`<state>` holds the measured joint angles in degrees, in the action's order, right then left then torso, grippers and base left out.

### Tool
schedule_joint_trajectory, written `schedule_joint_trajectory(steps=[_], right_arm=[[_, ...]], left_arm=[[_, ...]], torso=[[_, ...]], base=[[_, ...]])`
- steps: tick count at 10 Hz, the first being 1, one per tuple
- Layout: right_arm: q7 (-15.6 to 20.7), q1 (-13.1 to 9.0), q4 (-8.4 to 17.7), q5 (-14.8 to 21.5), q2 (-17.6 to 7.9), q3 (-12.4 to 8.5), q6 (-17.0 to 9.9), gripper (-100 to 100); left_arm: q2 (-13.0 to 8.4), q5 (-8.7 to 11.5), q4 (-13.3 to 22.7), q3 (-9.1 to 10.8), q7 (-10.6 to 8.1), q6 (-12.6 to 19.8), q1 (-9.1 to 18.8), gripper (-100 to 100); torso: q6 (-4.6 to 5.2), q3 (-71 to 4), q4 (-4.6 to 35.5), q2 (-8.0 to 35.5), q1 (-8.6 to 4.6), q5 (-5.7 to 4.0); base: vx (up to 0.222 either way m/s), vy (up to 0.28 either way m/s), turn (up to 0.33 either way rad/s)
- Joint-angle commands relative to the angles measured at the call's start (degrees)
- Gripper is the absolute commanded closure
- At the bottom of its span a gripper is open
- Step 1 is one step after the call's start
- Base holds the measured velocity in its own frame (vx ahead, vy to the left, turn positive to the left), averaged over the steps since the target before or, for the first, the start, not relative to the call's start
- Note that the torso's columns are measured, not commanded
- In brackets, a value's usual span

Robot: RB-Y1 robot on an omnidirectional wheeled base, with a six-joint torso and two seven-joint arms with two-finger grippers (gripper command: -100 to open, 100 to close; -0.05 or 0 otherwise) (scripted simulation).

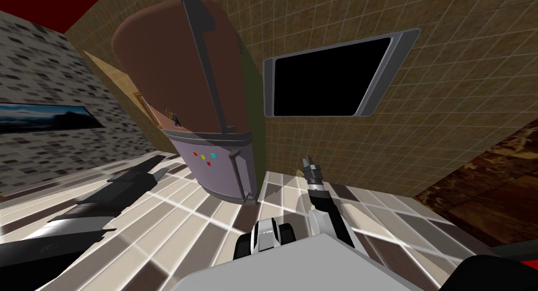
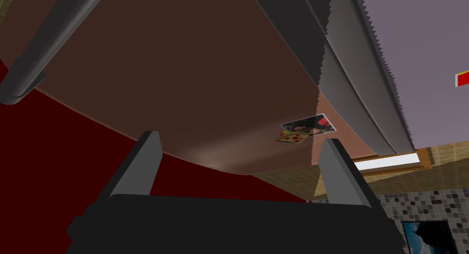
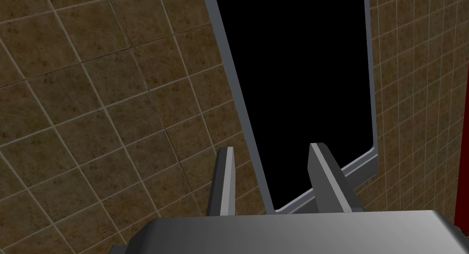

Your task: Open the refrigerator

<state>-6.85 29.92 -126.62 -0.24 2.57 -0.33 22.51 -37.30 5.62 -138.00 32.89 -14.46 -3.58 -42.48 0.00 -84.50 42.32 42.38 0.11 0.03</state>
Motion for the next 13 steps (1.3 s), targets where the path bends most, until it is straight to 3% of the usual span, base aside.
schedule_joint_trajectory(steps=[1, 4, 5, 9, 13], right_arm=[[0.00, 0.00, 0.00, 0.00, 0.00, 0.00, 0.00, 0], [0.00, 0.01, 0.00, 0.00, 0.00, 0.00, 0.00, 0], [0.00, 0.00, 0.00, 0.00, 0.01, 0.01, 0.00, 0], [0.00, 0.00, 0.00, 0.00, 0.00, 0.00, 0.00, 0], [0.00, 0.00, 0.00, 0.00, 0.00, 0.00, 0.00, 0]], left_arm=[[-4.45, 1.22, -0.29, 3.79, -1.94, 3.66, -1.65, -100], [-9.71, 2.68, -0.71, 8.19, -4.14, 7.79, -3.45, -100], [-10.07, 2.68, -0.71, 8.19, -4.14, 7.79, -3.45, -100], [-16.50, 4.36, -2.09, 13.28, -6.70, 12.53, -5.56, -100], [-21.43, 5.61, -4.84, 17.05, -8.58, 16.03, -7.14, -100]], torso=[[0.00, -0.05, -0.02, -0.08, -0.08, -0.02], [0.00, -0.11, -0.05, -0.14, -0.19, -0.06], [0.00, -0.02, -0.01, -0.03, -0.21, -0.06], [0.01, -0.10, -0.05, -0.14, -0.13, -0.04], [0.00, -0.02, -0.01, -0.03, -0.11, -0.04]], base=[[0.105, -0.072, -0.022], [0.118, -0.095, -0.021], [0.067, -0.071, -0.003], [0.082, -0.054, -0.017], [0.082, -0.063, -0.013]])
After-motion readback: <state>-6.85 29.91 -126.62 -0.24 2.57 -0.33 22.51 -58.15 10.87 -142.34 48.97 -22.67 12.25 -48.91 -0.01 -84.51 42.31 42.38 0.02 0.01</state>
